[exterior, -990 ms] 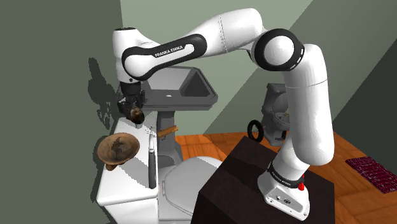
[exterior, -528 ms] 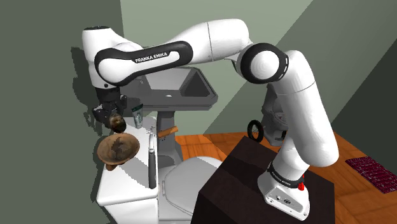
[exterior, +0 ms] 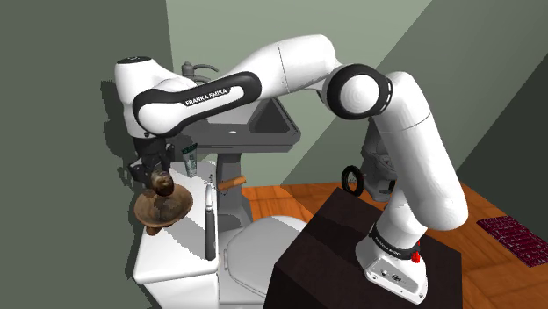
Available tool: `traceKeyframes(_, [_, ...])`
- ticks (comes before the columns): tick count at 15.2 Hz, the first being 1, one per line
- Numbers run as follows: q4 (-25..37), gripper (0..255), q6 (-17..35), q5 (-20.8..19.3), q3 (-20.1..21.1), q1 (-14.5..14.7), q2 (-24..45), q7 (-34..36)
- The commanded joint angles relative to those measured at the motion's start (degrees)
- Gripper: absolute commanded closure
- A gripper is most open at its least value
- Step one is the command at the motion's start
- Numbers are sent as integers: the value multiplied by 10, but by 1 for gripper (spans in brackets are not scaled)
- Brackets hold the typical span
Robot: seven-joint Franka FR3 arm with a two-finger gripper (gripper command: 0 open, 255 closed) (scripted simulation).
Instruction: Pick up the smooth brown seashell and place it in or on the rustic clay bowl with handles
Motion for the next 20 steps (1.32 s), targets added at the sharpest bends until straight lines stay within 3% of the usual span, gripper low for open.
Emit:
traceKeyframes(1, [-4, 255, 12, -2, -1, 1, 7, 1])
traceKeyframes(13, [-15, 255, 35, -6, -4, 1, 20, 4])
traceKeyframes(14, [-15, 0, 35, -6, -4, 1, 20, 4])
traceKeyframes(20, [-9, 0, 21, -4, -3, 1, 12, 2])
